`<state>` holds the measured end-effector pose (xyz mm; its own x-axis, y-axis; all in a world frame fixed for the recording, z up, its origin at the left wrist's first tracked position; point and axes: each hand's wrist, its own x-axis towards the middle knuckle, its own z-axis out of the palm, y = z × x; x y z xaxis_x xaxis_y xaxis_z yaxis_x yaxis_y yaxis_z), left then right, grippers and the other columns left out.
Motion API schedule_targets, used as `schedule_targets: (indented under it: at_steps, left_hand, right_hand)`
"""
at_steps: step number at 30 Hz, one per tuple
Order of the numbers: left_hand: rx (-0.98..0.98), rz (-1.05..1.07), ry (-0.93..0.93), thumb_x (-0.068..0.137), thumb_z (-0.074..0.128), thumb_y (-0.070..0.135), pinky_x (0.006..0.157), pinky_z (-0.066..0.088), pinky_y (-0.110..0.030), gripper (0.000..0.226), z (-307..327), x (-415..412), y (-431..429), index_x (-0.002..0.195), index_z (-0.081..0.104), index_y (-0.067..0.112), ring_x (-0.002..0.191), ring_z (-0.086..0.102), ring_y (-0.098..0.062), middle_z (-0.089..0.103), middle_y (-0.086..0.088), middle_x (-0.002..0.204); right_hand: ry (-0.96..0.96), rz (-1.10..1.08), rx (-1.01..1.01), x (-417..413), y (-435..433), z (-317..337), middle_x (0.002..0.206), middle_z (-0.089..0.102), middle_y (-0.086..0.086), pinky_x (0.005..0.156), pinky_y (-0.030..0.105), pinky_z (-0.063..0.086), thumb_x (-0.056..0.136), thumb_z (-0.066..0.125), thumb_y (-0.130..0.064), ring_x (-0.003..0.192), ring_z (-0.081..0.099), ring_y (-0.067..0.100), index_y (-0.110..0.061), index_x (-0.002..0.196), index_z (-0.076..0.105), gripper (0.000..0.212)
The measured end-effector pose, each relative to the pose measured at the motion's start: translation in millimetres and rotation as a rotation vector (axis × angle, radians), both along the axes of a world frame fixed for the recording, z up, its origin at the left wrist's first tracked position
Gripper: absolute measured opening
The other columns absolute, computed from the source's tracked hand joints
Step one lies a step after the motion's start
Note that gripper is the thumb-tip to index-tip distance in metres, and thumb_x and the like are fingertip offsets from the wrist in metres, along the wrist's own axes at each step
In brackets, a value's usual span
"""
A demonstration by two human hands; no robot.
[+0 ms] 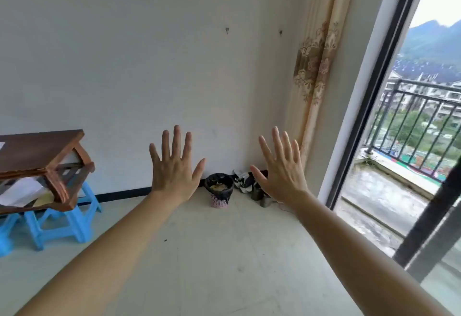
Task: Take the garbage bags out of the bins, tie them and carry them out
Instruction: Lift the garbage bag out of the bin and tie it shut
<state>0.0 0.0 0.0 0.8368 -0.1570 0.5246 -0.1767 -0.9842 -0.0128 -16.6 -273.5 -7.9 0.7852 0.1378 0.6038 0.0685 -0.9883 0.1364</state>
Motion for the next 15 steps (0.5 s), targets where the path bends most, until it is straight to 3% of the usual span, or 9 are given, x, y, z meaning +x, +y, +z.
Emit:
schedule_targets:
  at_steps: [3, 7, 15]
  left_hand:
    - [0.039, 0.039, 0.133, 0.095, 0.004, 0.061, 0.115, 0.020, -0.065, 0.081, -19.8, 63.2, 3.9, 0.159, 0.014, 0.013, 0.152, 0.011, -0.040, 0.005, -0.017, 0.167]
    - [0.096, 0.017, 0.221, 0.094, -0.009, 0.062, 0.116, 0.017, -0.063, 0.083, -46.8, 146.9, -6.3, 0.160, 0.009, 0.014, 0.152, 0.010, -0.037, 0.004, -0.015, 0.167]
    - [0.115, 0.021, 0.311, 0.095, -0.001, 0.061, 0.118, 0.016, -0.060, 0.079, -101.8, 348.6, -63.4, 0.160, 0.006, 0.015, 0.153, 0.008, -0.036, 0.000, -0.015, 0.167]
  right_hand:
    - [0.124, -0.026, -0.042, 60.9, 6.0, -23.1, 0.167, 0.003, 0.016, 0.122, 0.056, 0.012, 0.097, 0.028, -0.068, 0.152, 0.011, 0.039, -0.022, 0.159, 0.018, 0.078]
    - [0.209, -0.010, -0.068, 131.7, -5.2, -52.5, 0.166, 0.004, 0.016, 0.123, 0.055, 0.010, 0.097, 0.028, -0.068, 0.152, 0.012, 0.039, -0.021, 0.158, 0.023, 0.077]
    - [0.303, -0.085, 0.050, 323.3, -75.2, -111.4, 0.166, 0.007, 0.018, 0.122, 0.055, 0.013, 0.095, 0.019, -0.069, 0.151, 0.013, 0.039, -0.019, 0.157, 0.023, 0.079]
